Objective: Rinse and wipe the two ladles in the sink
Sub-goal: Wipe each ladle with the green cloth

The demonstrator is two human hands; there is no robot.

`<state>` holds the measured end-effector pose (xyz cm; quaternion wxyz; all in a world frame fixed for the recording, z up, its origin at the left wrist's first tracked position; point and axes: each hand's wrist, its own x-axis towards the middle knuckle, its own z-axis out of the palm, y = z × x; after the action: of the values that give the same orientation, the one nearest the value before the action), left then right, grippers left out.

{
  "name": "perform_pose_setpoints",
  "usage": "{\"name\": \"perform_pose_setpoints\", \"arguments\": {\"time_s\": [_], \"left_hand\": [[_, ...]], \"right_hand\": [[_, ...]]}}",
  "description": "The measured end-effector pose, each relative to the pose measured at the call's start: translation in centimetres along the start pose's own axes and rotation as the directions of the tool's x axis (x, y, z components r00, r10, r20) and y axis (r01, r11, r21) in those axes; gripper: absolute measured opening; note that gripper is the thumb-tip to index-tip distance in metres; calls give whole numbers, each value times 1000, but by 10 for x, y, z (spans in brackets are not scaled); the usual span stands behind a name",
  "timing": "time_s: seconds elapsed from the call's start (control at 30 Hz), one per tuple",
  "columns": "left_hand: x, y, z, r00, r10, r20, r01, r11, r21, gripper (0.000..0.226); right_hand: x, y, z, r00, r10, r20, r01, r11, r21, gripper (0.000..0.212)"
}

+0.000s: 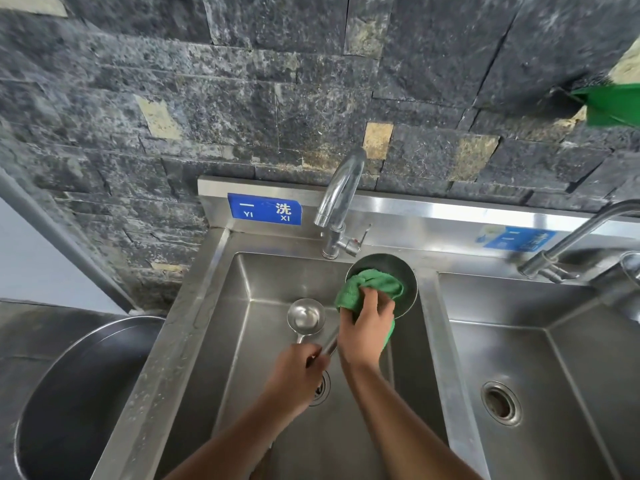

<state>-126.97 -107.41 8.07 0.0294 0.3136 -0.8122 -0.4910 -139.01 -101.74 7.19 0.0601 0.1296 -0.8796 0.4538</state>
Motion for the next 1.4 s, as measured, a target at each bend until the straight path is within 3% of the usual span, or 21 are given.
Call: {"name": "perform_pose_setpoints", "arguments": {"time_s": [0.07, 0.2, 0.27, 0.33, 0.4, 0.47, 0.57, 0.7, 0.8, 0.93, 1.0, 1.07, 1.1, 1.17, 1.23, 1.3, 1.4], "left_hand": [[3, -2, 7, 1000, -22, -20, 20, 997, -73, 37], [-2, 9, 4, 992, -110, -54, 93, 964, -250, 42], [-7, 17, -5, 993, -112, -33, 97, 948, -305, 36], [-10, 23, -14, 996, -87, 0, 82, 939, -335, 28], [-13, 25, -19, 998, -56, 23, 61, 937, -345, 28], [-16, 28, -19, 996, -67, 55, 84, 911, -405, 28], [-18, 31, -18, 992, -97, 79, 123, 871, -475, 23], [-17, 31, -19, 994, -94, 59, 111, 876, -470, 25], [-14, 29, -15, 990, -137, 44, 140, 862, -487, 26], [-8, 28, -10, 967, -254, 28, 227, 805, -548, 39], [-6, 27, -11, 960, -281, 10, 244, 816, -524, 46], [-2, 25, -15, 956, -294, -14, 259, 861, -438, 46], [1, 24, -20, 954, -299, -38, 267, 898, -350, 45], [6, 17, -36, 935, -338, -104, 299, 912, -280, 42], [14, 7, -52, 900, -411, -147, 317, 848, -425, 39], [26, -1, -65, 879, -471, -74, 343, 732, -588, 38], [40, -2, -74, 891, -430, 143, 368, 500, -784, 53]], "right_hand": [[-12, -8, -1, 995, 98, 0, -96, 977, 191, 35], [-16, -14, -7, 920, 314, 236, -386, 835, 394, 29], [-8, -14, -13, 828, 396, 397, -559, 627, 542, 18], [0, -18, -20, 725, 388, 570, -686, 328, 649, 19], [5, -20, -22, 697, 358, 622, -706, 187, 684, 28], [7, -22, -19, 685, 360, 633, -711, 141, 689, 36], [8, -26, -14, 599, 390, 700, -778, 76, 624, 31], [7, -28, -9, 594, 351, 724, -794, 109, 599, 12], [-2, -28, -7, 618, 351, 703, -780, 167, 603, 15], [-14, -27, -4, 608, 379, 698, -788, 398, 470, 17], [-12, -31, -1, 613, 378, 694, -772, 474, 424, 28], [-5, -35, 2, 637, 358, 682, -744, 516, 424, 40], [1, -37, 3, 643, 344, 684, -734, 531, 423, 35], [11, -40, 0, 581, 318, 749, -762, 537, 363, 14], [19, -42, -1, 438, 295, 849, -816, 527, 238, 13], [17, -46, 3, 335, 270, 903, -822, 552, 140, 21], [3, -56, 15, 252, 244, 936, -809, 585, 65, 42]]}}
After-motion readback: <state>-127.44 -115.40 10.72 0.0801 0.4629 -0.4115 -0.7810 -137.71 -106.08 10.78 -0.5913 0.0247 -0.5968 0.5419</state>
